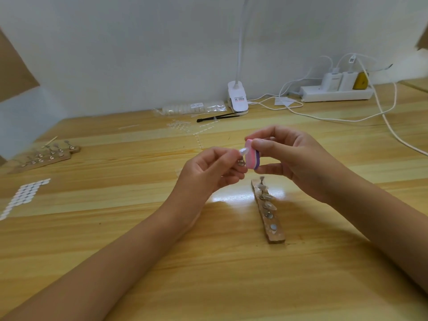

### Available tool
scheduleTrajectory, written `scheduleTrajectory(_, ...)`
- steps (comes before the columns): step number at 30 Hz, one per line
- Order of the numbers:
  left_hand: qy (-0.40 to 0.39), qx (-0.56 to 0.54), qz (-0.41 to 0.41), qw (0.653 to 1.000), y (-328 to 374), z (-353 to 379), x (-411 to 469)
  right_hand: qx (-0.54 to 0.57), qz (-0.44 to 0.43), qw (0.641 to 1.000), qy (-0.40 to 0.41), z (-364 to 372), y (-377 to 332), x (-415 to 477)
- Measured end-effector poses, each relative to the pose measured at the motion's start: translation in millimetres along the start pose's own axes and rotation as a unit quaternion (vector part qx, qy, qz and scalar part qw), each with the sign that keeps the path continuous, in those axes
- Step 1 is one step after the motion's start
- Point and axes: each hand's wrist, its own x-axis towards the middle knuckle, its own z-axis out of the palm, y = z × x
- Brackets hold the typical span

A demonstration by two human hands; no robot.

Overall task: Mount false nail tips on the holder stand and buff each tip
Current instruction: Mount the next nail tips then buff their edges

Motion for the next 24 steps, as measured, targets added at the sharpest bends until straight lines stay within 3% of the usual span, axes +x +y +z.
scheduleTrajectory(24, -0.020, -0.079, -0.069, 0.994, -4, -6, 5, -0.064, -0.067, 0.996, 0.000, 12, -5, -7)
